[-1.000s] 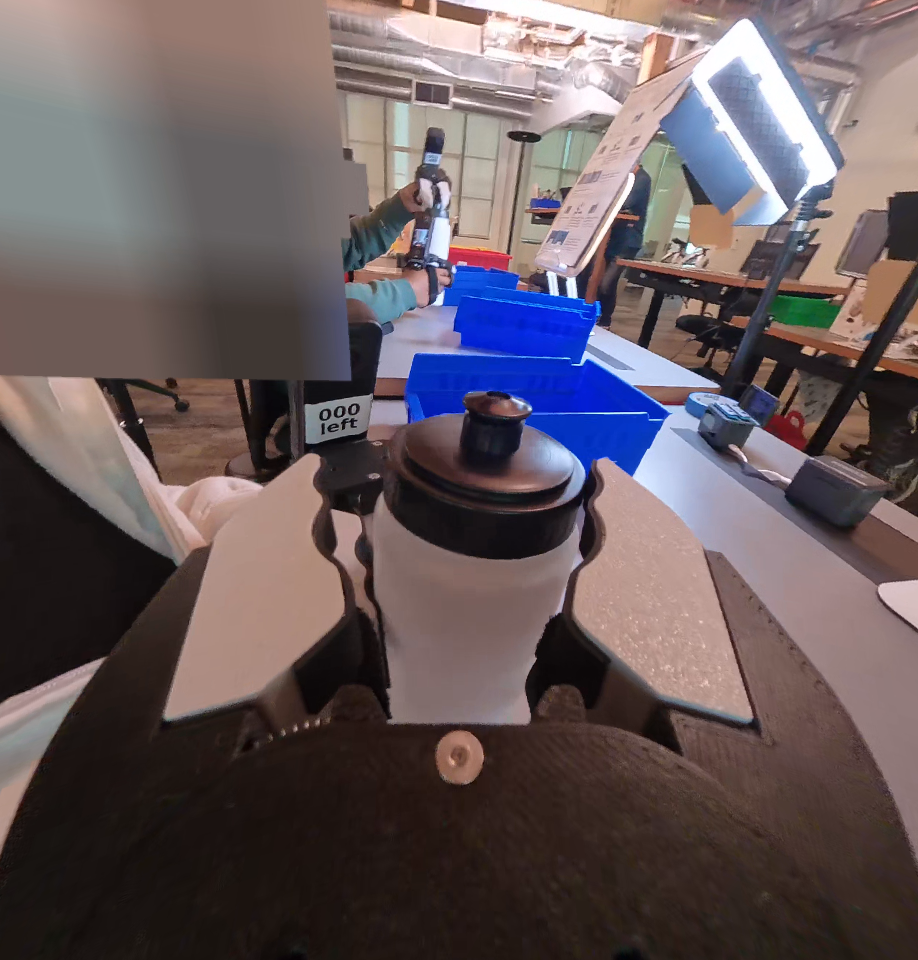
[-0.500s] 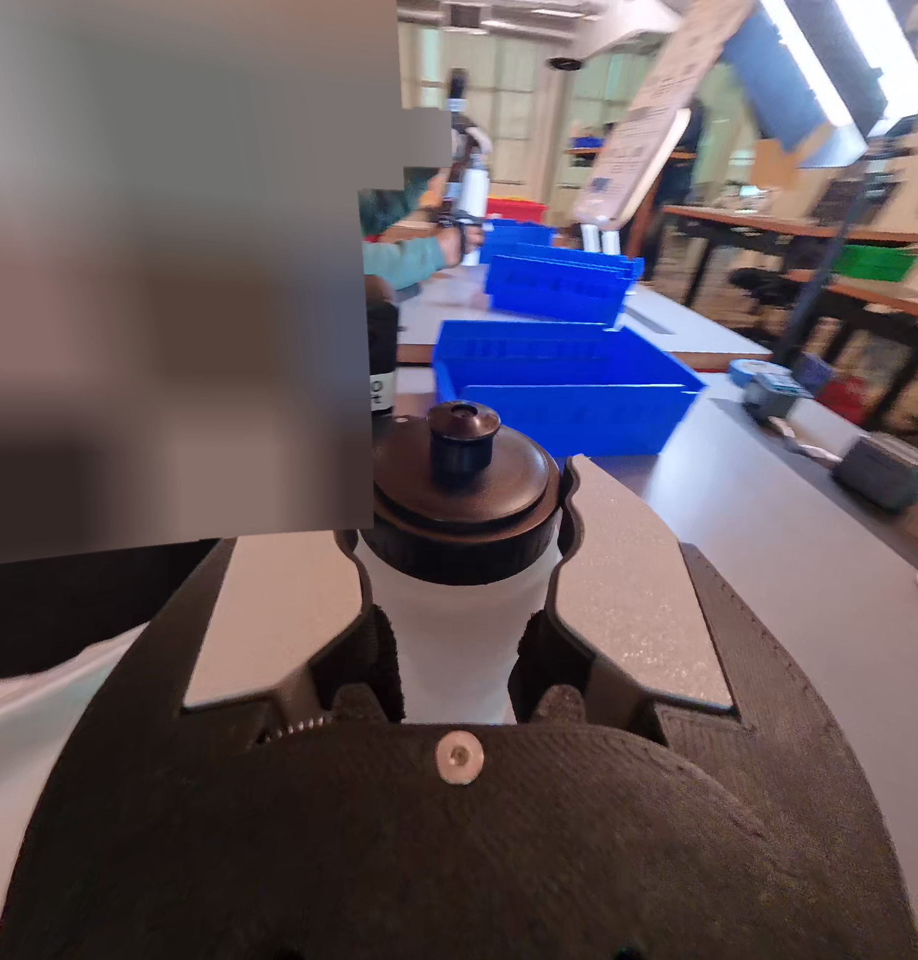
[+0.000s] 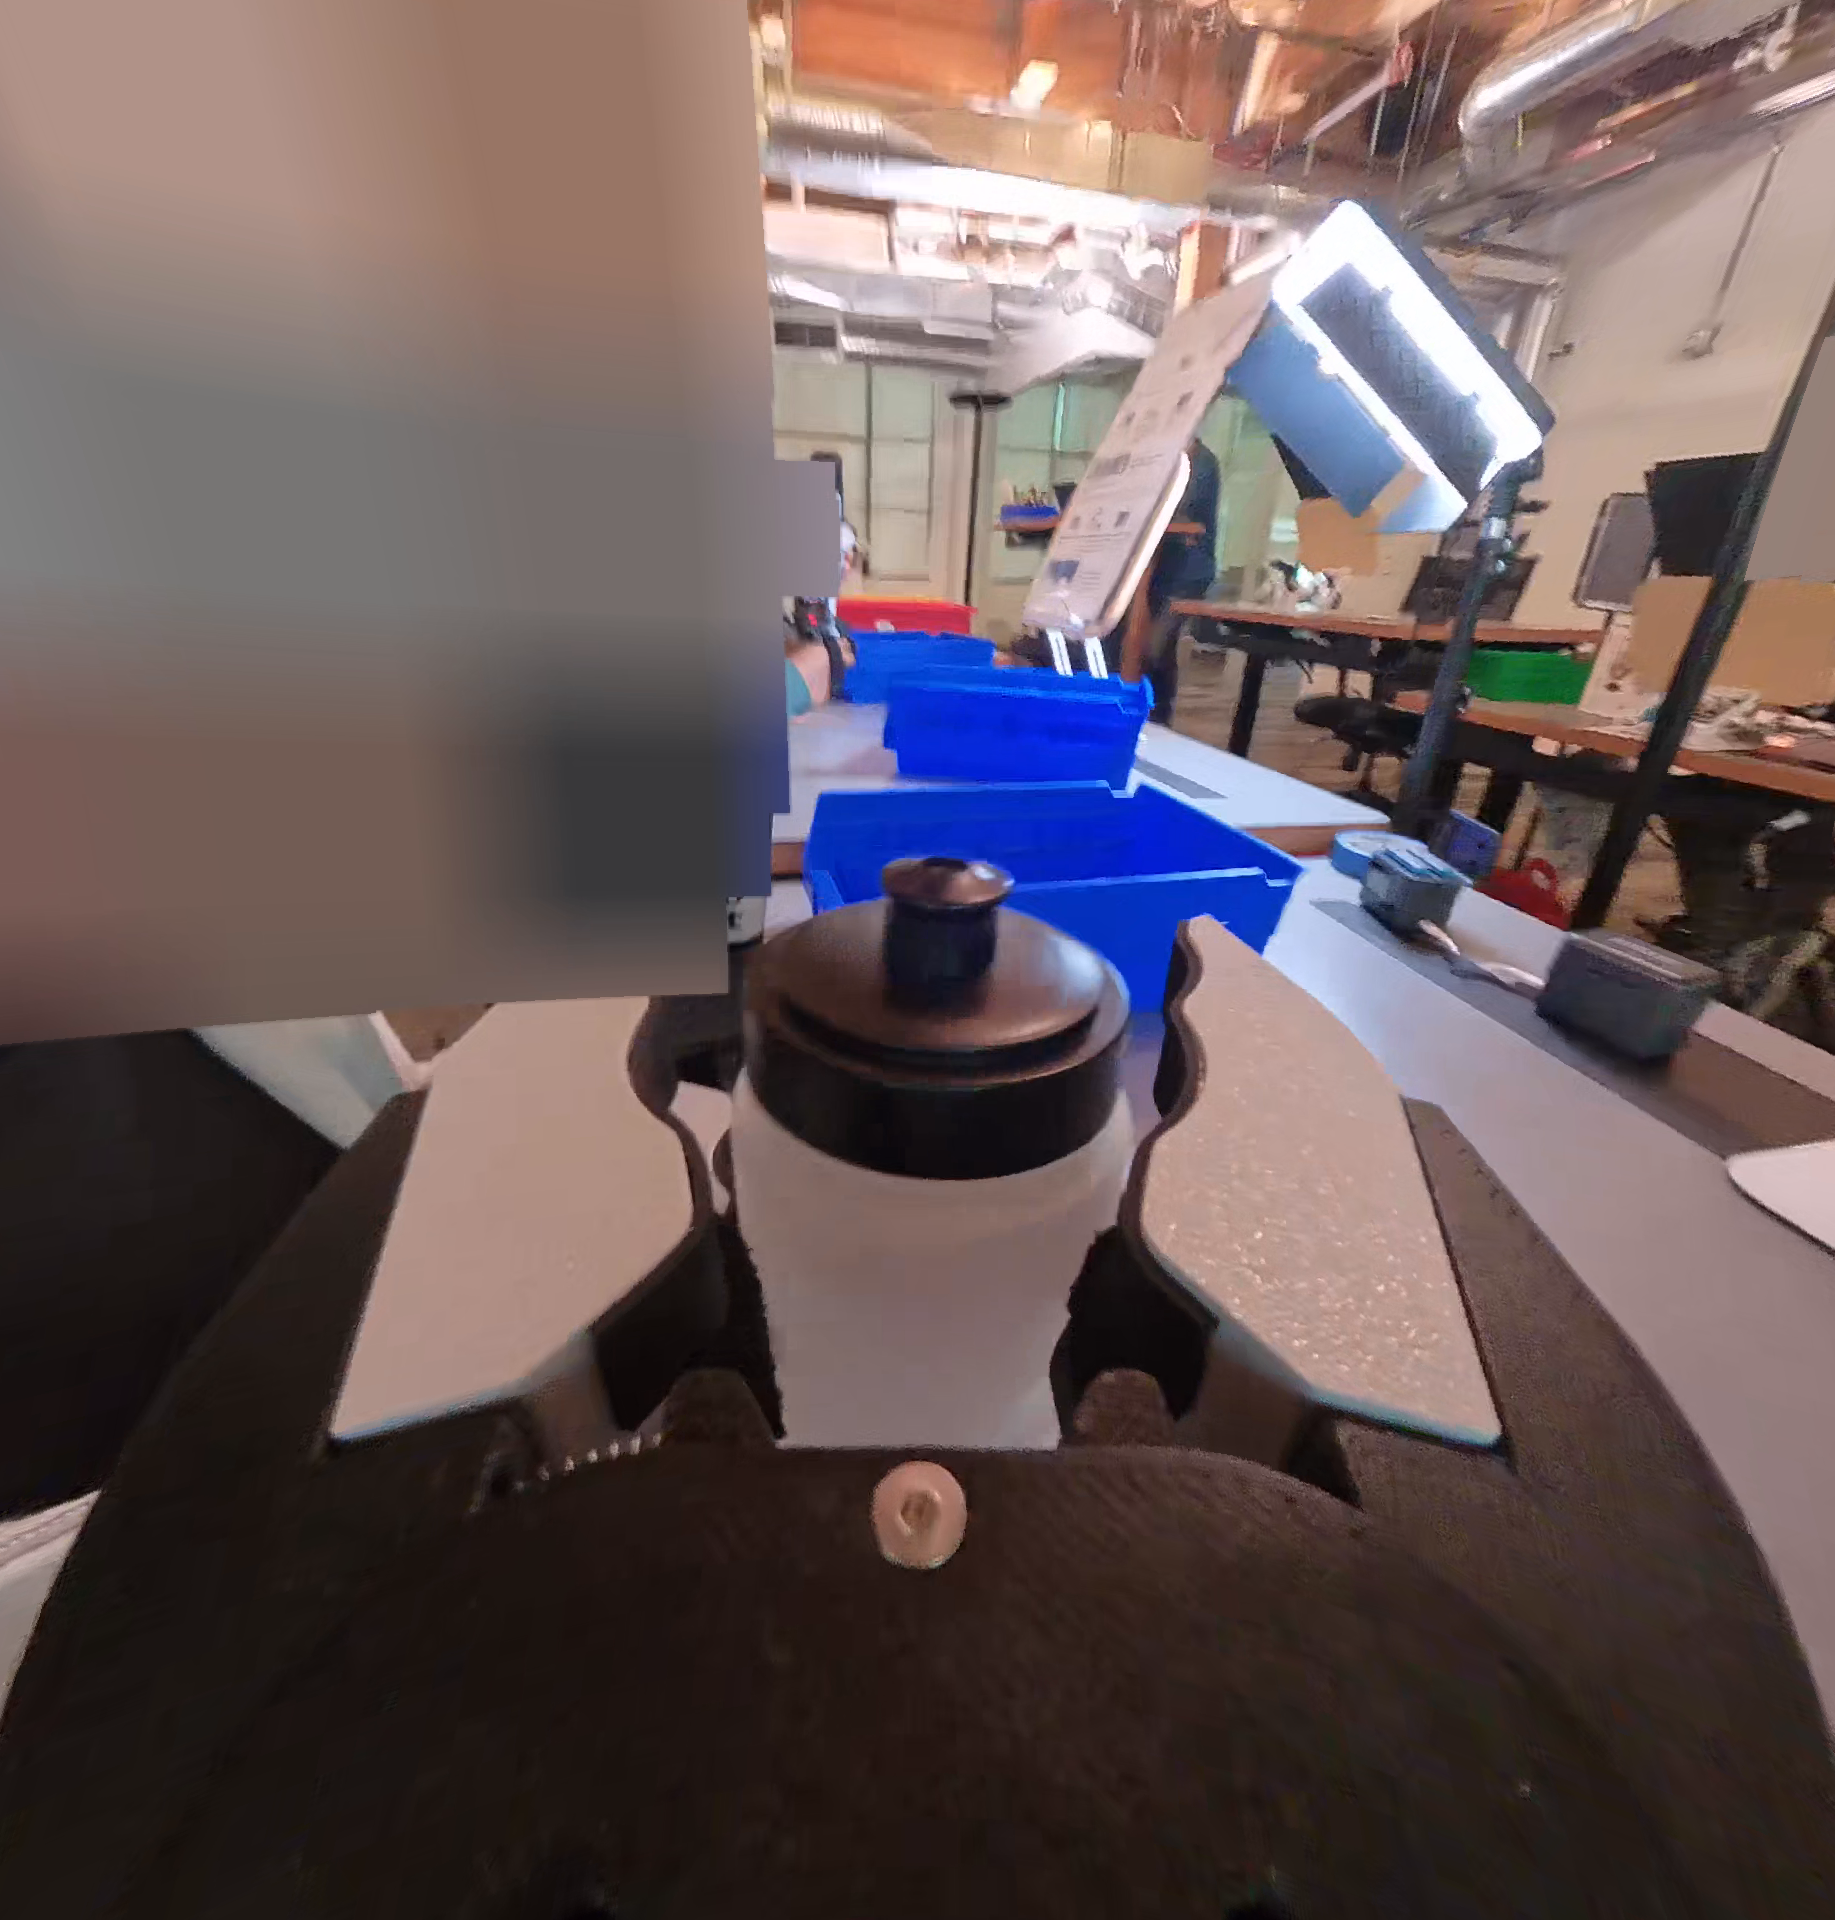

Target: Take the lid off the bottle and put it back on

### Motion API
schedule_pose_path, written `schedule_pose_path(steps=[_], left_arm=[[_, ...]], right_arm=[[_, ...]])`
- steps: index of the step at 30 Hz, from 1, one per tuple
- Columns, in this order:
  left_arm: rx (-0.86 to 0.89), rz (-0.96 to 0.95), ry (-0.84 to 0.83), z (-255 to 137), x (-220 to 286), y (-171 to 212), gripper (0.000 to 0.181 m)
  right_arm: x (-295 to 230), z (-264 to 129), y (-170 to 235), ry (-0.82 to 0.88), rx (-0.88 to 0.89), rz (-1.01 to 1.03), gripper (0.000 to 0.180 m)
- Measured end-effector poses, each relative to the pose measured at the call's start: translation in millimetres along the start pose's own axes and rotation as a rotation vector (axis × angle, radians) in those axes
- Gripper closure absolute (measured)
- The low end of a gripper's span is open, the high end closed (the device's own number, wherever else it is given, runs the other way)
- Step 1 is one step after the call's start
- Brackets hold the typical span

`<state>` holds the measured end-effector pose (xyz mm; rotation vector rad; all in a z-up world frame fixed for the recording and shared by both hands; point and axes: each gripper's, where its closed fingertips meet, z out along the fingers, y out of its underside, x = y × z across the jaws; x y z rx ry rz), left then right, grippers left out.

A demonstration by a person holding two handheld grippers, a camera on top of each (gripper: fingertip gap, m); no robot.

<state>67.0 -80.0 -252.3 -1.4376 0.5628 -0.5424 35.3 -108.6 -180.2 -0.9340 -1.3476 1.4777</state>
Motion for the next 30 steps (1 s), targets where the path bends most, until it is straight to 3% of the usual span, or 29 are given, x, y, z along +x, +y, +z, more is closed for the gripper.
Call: schedule_pose_path(steps=[4, 11, 13, 14, 16, 19, 22, 25, 30], left_arm=[[-0.010, -0.003, -0.015, -0.3, -1.4, 0.3, 0.094], [-0.021, -0.012, 0.076, -0.4, 7.9, 0.5, 0.094], [-0.018, -0.024, 0.059, 0.6, 5.4, 0.3, 0.094], [-0.016, -0.018, 0.050, 1.0, 4.7, 0.4, 0.094], [-0.009, -0.001, 0.022, 1.8, 3.3, 0.3, 0.094], [0.009, 0.007, -0.020, 2.5, 1.2, -0.2, 0.094], [0.006, 0.012, -0.039, 2.8, 0.5, -0.1, 0.094], [-0.009, 0.022, -0.033, 3.0, 2.5, 0.0, 0.094], [-0.020, 0.042, 0.060, 4.1, 14.3, -0.3, 0.094]], right_arm=[[5.4, 2.5, 12.3, 0.062, -0.139, -0.155, 0.104], [-9.4, -2.5, 12.1, -0.423, -0.136, -0.075, 0.104], [-7.1, -1.5, 11.2, -0.481, -0.105, -0.049, 0.104], [-6.1, -1.4, 12.5, -0.481, -0.116, -0.021, 0.104], [-3.7, 0.4, 13.0, -0.410, -0.117, 0.036, 0.077], [3.2, -1.0, 8.8, -0.169, -0.030, -0.002, 0.066], [4.7, -1.7, 6.9, 0.002, -0.010, -0.016, 0.083], [1.5, 0.9, 15.3, -0.001, -0.099, -0.064, 0.103], [-17.0, -7.7, 12.8, -0.426, -0.099, -0.029, 0.103]])
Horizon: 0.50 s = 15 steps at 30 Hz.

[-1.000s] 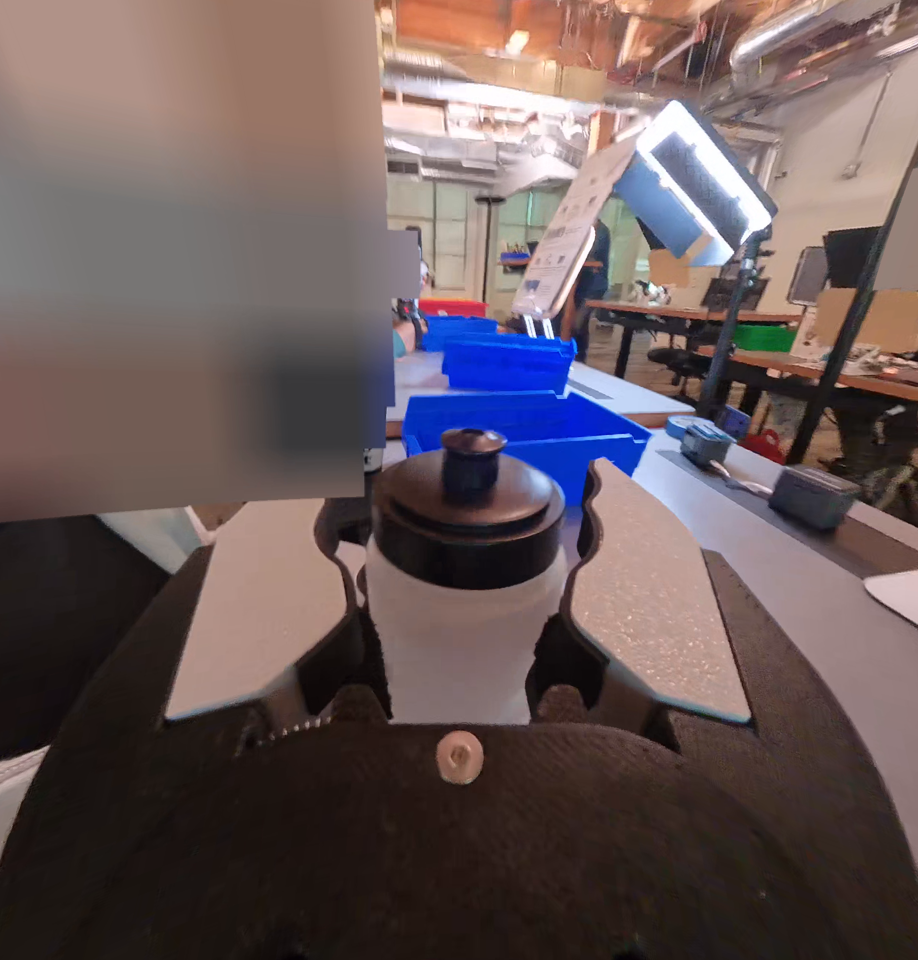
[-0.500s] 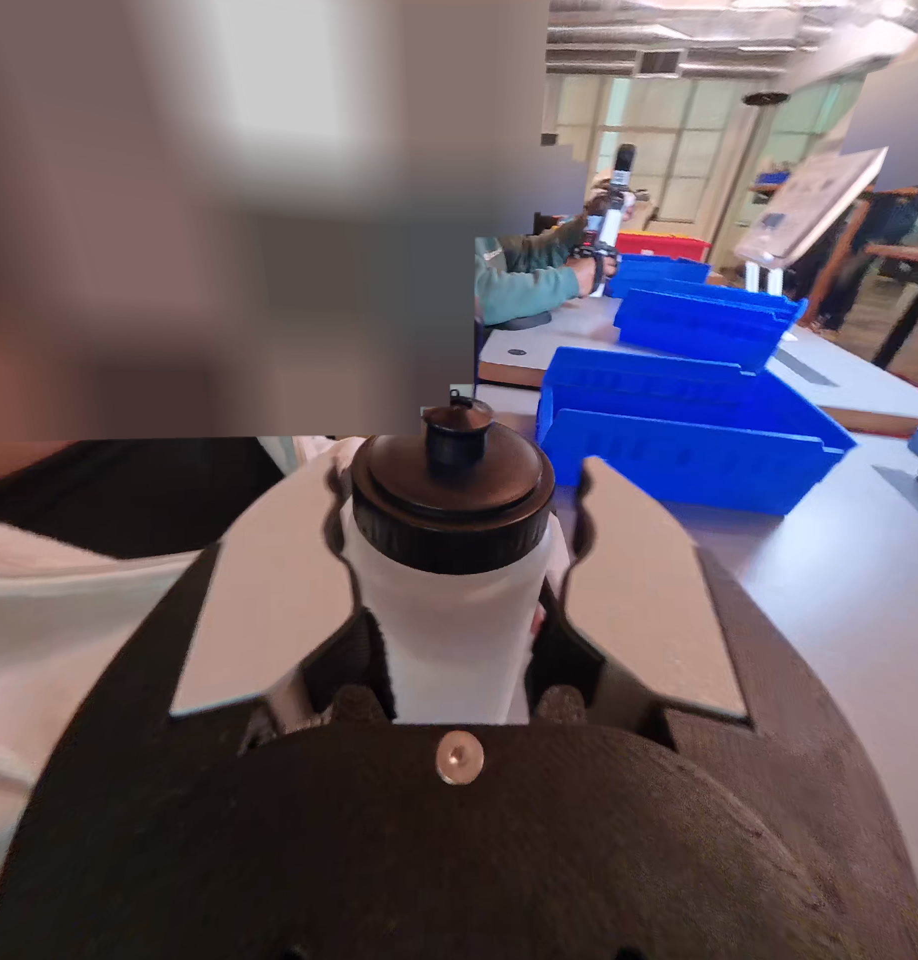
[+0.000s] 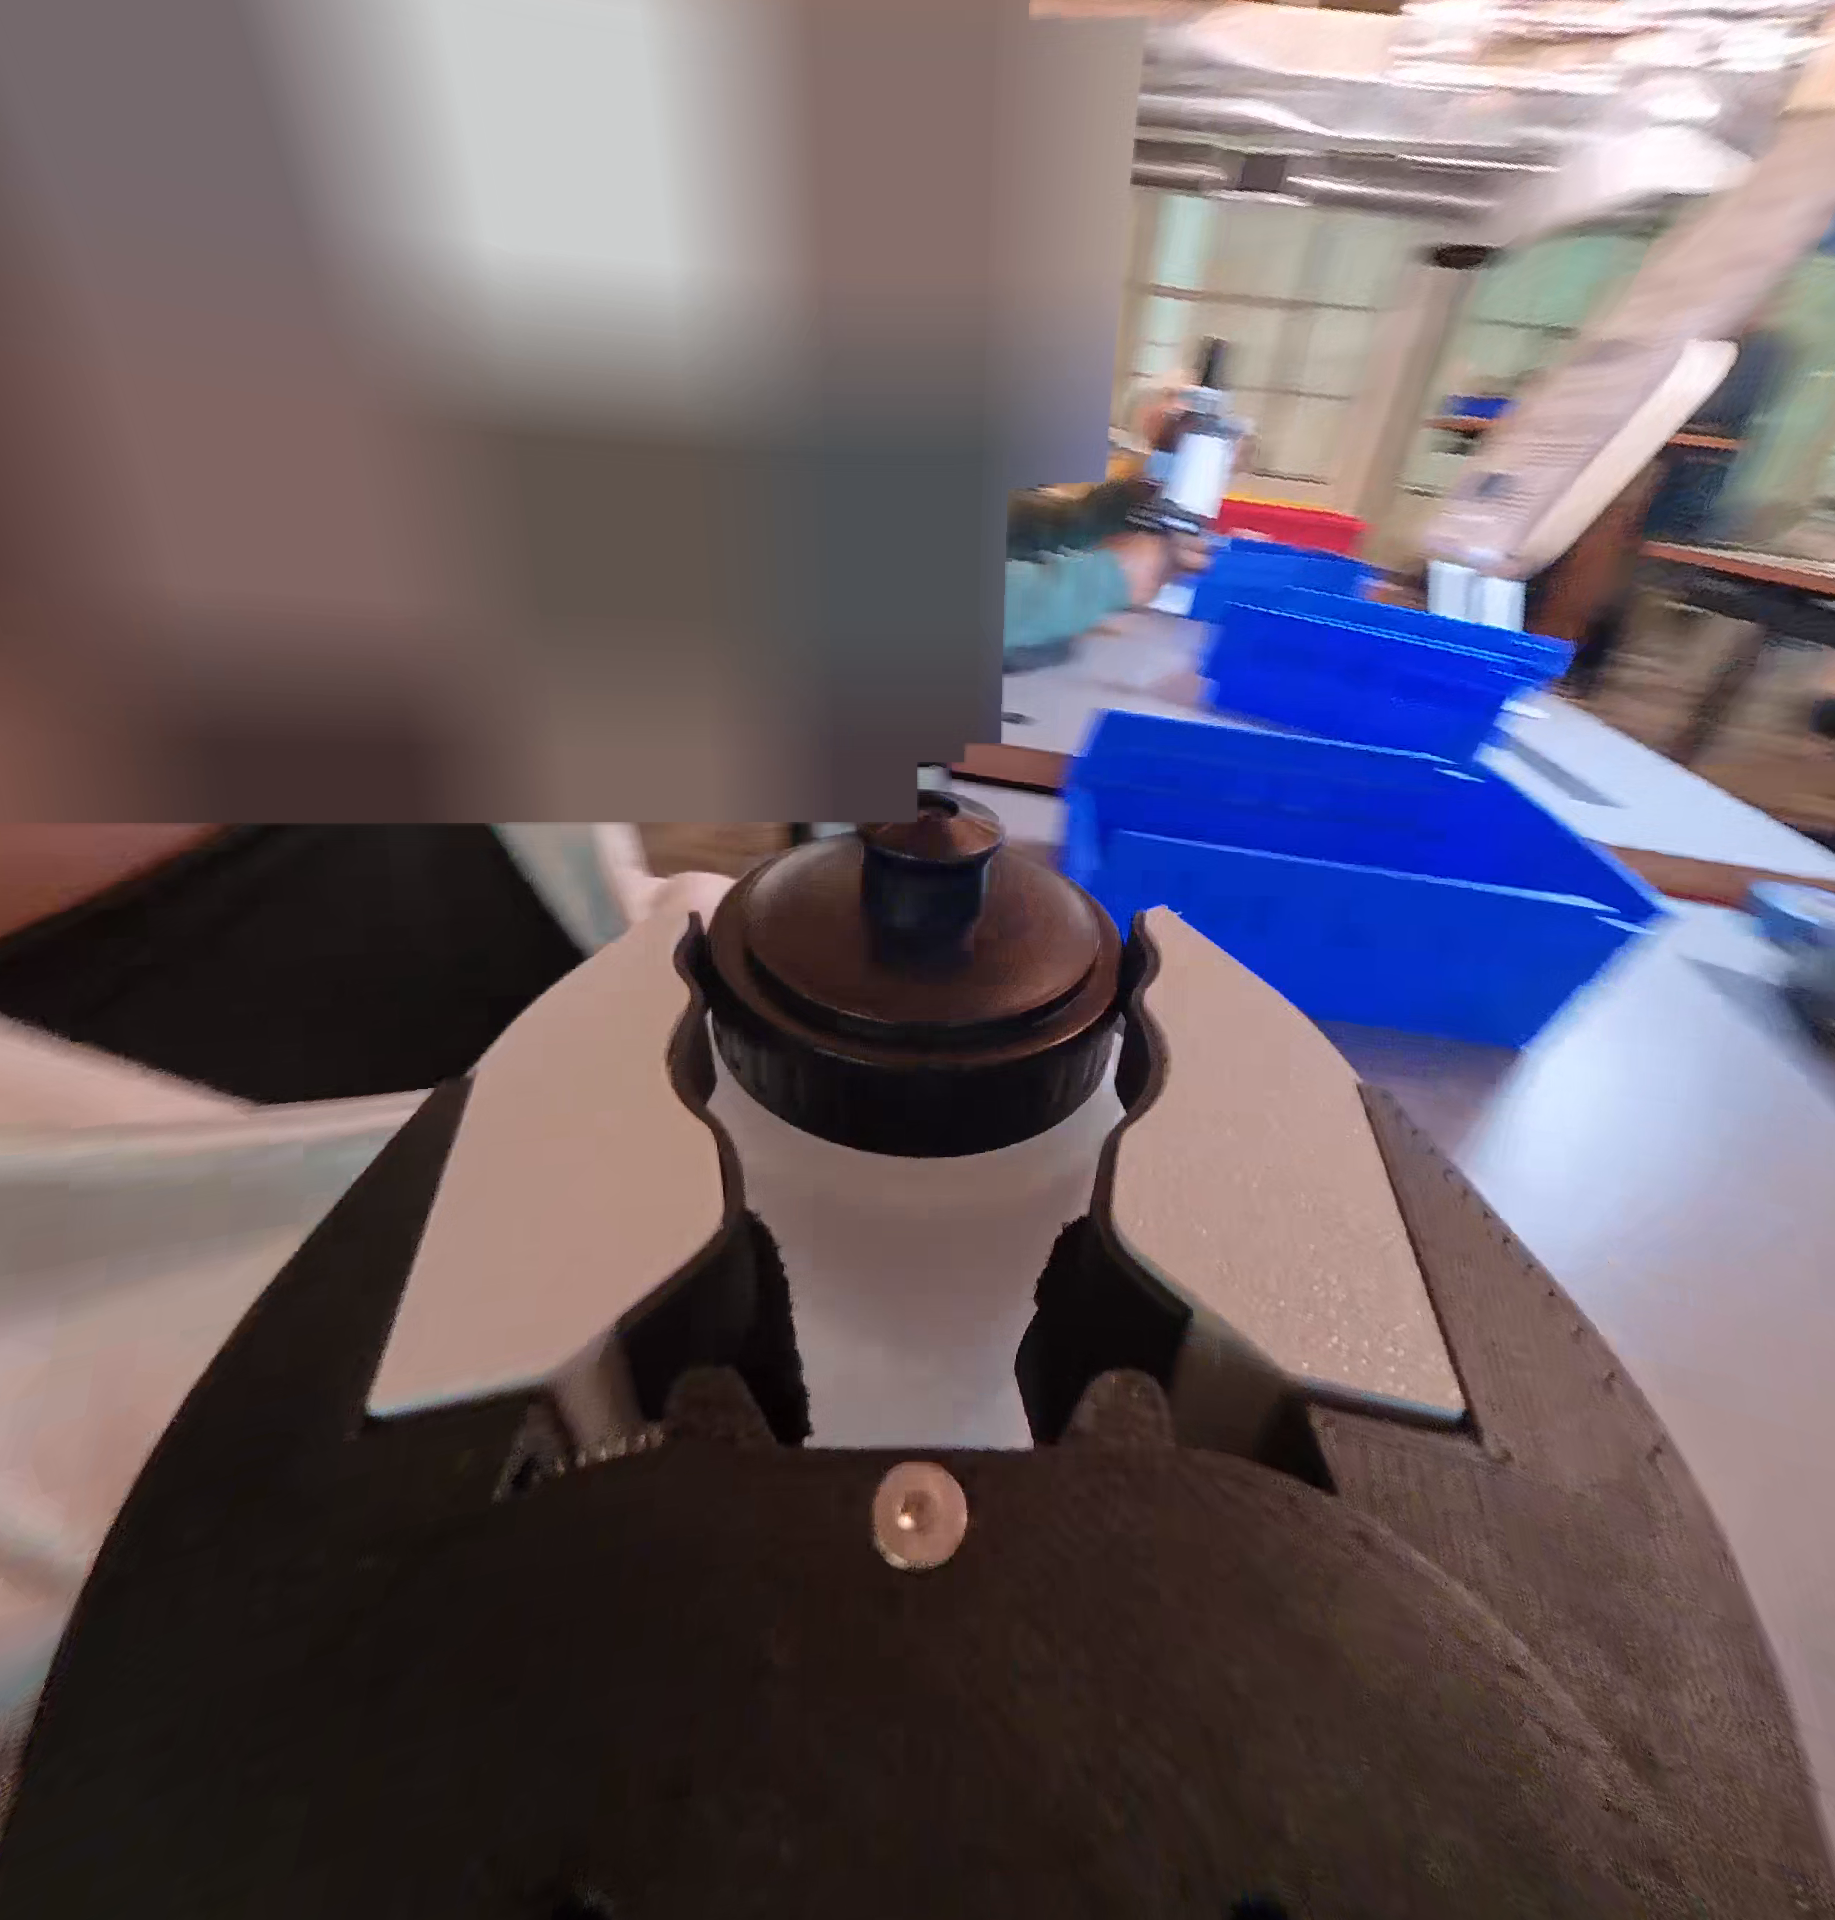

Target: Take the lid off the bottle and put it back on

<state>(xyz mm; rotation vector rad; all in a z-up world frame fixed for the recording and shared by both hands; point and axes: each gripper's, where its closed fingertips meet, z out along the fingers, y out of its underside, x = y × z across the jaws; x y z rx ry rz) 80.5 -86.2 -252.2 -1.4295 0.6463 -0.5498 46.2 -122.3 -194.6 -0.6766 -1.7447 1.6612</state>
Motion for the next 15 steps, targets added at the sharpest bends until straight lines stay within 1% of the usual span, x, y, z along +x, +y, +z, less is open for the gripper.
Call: schedule_pose_path(steps=[1, 2, 4, 5, 7, 8, 10, 11, 13, 14, 15], left_arm=[[-0.003, -0.011, 0.005, 1.4, 1.1, 0.3, 0.094], [-0.003, -0.029, -0.003, 2.3, -0.5, 0.7, 0.094], [0.006, -0.058, -0.034, 1.8, -6.9, 1.1, 0.094], [0.009, -0.054, -0.054, 0.7, -10.0, 1.1, 0.094], [0.004, -0.038, -0.096, -1.0, -14.7, 1.5, 0.094], [-0.002, -0.035, -0.111, -1.4, -16.0, 1.7, 0.094], [-0.008, -0.030, -0.131, -1.4, -17.3, 2.0, 0.094], [-0.007, -0.026, -0.138, -1.2, -17.5, 1.9, 0.094], [-0.004, -0.017, -0.140, -0.6, -16.7, 1.5, 0.094], [-0.004, -0.014, -0.136, -0.6, -15.9, 1.4, 0.094], [-0.005, -0.011, -0.131, -0.8, -15.4, 1.3, 0.094]], right_arm=[[-3.3, -1.3, -0.1, -0.093, 0.025, 0.009, 0.103], [-2.7, -2.6, -0.2, -0.149, 0.047, 0.023, 0.103], [6.0, -1.6, 0.3, -0.150, 0.059, 0.072, 0.103], [10.9, -1.8, 0.8, -0.108, 0.055, 0.092, 0.102], [16.5, -2.2, -4.1, 0.040, 0.100, 0.088, 0.072], [21.3, -4.6, -7.2, 0.144, 0.129, 0.072, 0.069], [26.5, -8.9, -9.3, 0.336, 0.144, 0.051, 0.068], [24.4, -8.1, -8.9, 0.389, 0.134, 0.044, 0.071], [23.0, -4.8, -3.2, 0.472, 0.072, 0.044, 0.081], [21.0, -2.8, 1.4, 0.480, 0.020, 0.025, 0.096], [23.0, -3.7, 2.3, 0.500, -0.009, -0.014, 0.103]])
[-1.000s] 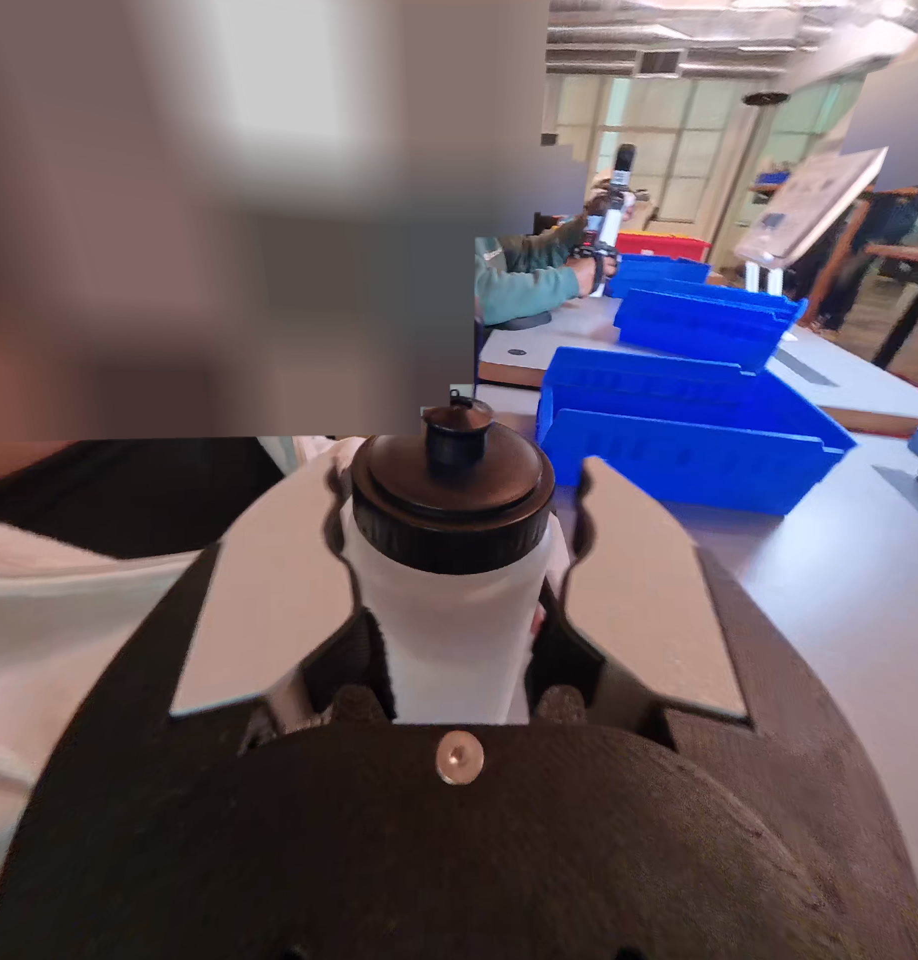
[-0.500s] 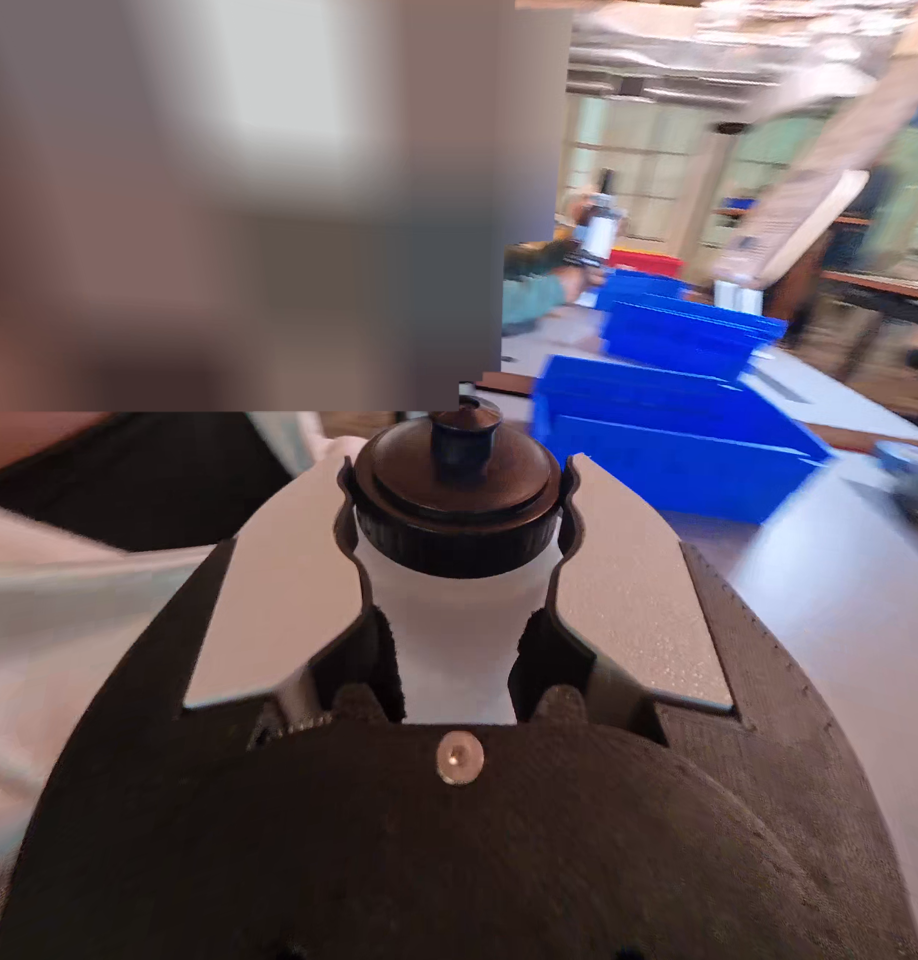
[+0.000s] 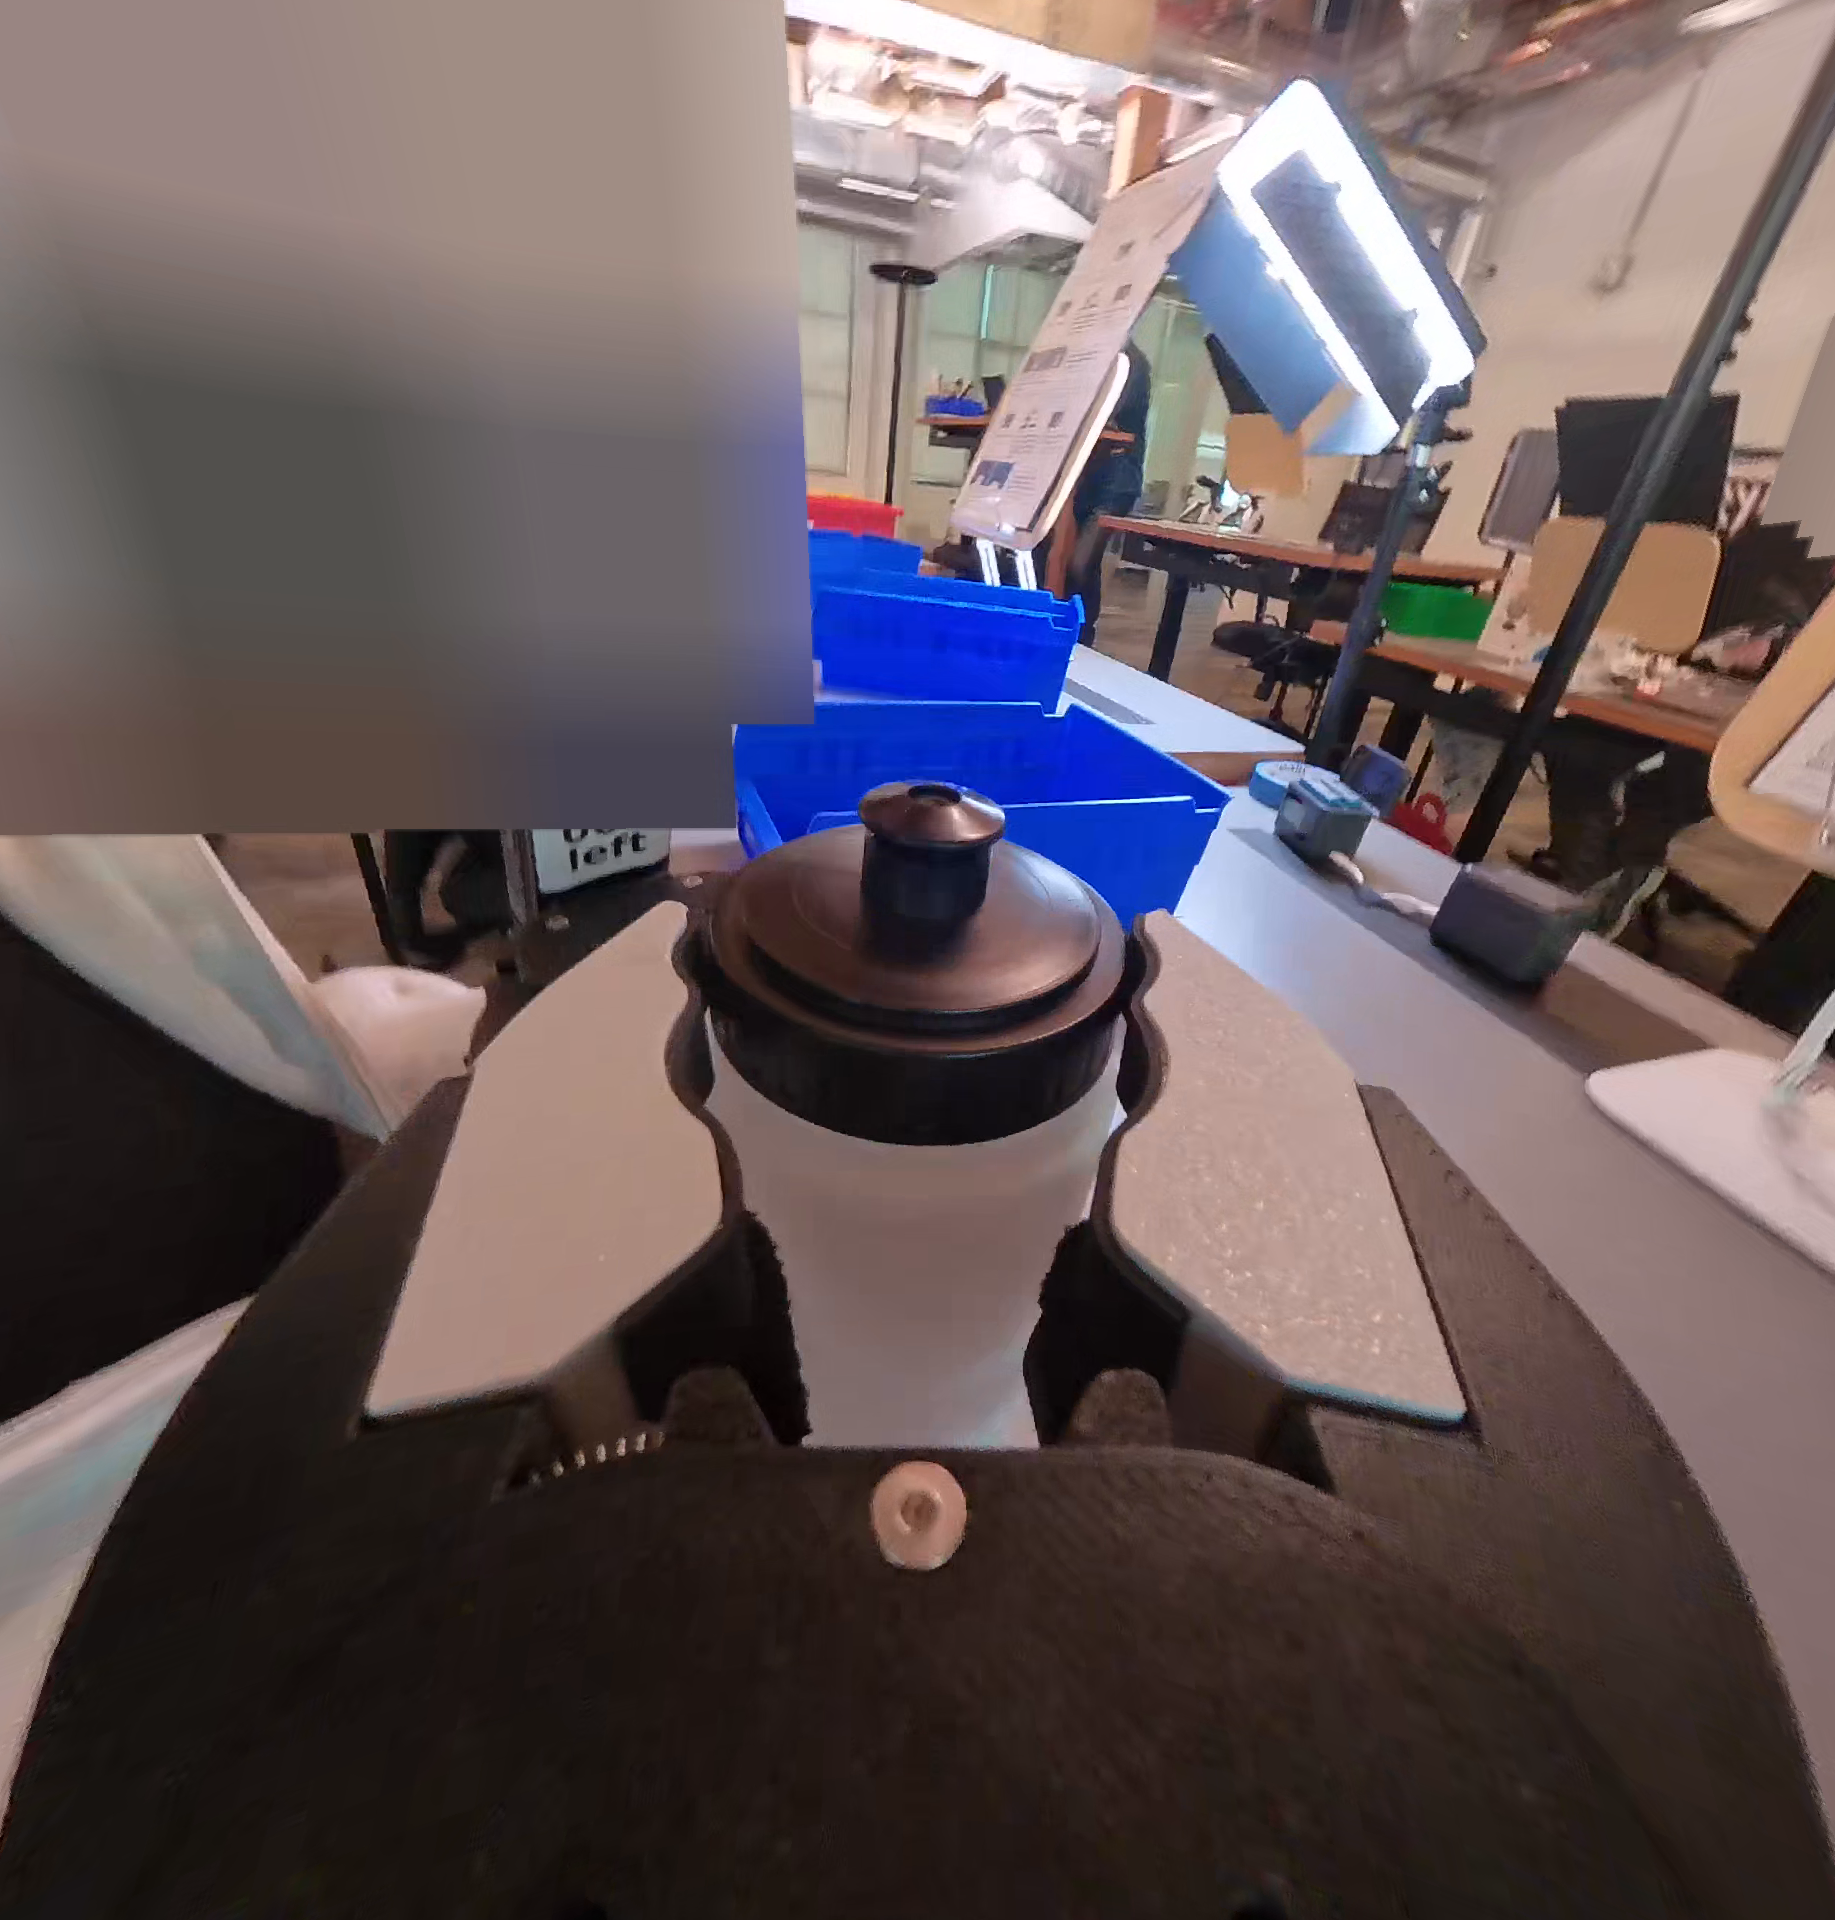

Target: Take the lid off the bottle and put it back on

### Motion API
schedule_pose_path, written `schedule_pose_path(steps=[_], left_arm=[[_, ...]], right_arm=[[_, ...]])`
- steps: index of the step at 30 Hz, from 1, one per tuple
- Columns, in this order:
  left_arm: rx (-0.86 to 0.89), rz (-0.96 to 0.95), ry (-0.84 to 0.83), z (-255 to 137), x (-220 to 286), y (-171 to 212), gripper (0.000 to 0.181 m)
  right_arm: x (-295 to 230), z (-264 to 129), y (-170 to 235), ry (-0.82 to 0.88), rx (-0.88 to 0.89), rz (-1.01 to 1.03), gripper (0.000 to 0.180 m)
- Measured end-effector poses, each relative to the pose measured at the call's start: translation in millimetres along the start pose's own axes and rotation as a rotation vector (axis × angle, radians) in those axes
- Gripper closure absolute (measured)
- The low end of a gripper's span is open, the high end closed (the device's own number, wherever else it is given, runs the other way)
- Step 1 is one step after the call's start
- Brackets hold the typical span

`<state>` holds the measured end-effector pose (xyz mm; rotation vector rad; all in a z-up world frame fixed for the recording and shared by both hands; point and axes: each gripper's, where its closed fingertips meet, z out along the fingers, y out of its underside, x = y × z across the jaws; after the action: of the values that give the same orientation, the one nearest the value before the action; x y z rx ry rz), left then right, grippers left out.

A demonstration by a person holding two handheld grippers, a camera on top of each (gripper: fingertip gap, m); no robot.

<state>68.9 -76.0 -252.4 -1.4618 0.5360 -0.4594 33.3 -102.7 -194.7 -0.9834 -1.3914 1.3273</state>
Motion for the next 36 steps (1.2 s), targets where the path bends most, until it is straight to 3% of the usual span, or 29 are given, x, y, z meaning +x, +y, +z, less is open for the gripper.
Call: schedule_pose_path(steps=[7, 11, 12, 13, 18, 21, 23, 25, 30, 36], left_arm=[[-0.013, -0.026, 0.127, -0.2, 8.4, 0.4, 0.094], [-0.017, -0.055, 0.148, 0.9, 6.2, 0.6, 0.094], [-0.017, -0.057, 0.130, 1.0, 4.1, 0.7, 0.094], [-0.015, -0.049, 0.105, 0.9, 2.0, 0.8, 0.094], [-0.002, -0.016, -0.036, 0.0, -7.0, 0.6, 0.094], [0.001, -0.004, -0.079, 0.4, -10.2, 0.5, 0.094], [-0.003, 0.002, -0.084, 0.8, -9.9, 0.5, 0.094], [-0.009, 0.001, -0.084, 0.5, -10.4, 0.6, 0.094], [-0.028, 0.019, 0.005, -1.2, -4.3, 0.4, 0.094], [-0.033, -0.036, 0.316, -5.9, 19.7, 0.3, 0.094]], right_arm=[[-12.5, -5.9, -0.6, -0.448, -0.022, 0.012, 0.103], [-11.0, -5.2, -0.6, -0.544, -0.025, 0.047, 0.103], [-6.9, -3.3, -2.3, -0.509, -0.025, 0.075, 0.098], [-1.6, -1.4, -9.3, -0.445, 0.011, 0.105, 0.082], [19.5, -8.8, -31.9, 0.056, 0.180, 0.103, 0.074], [19.1, -6.2, -19.4, 0.237, 0.079, 0.026, 0.069], [19.5, 0.8, -3.5, 0.260, -0.044, 0.006, 0.075], [12.7, 7.4, 5.7, 0.187, -0.113, 0.025, 0.101], [0.1, 6.9, 3.5, -0.070, -0.123, 0.018, 0.102], [-24.9, -3.8, 2.2, -0.523, -0.129, -0.008, 0.102]])
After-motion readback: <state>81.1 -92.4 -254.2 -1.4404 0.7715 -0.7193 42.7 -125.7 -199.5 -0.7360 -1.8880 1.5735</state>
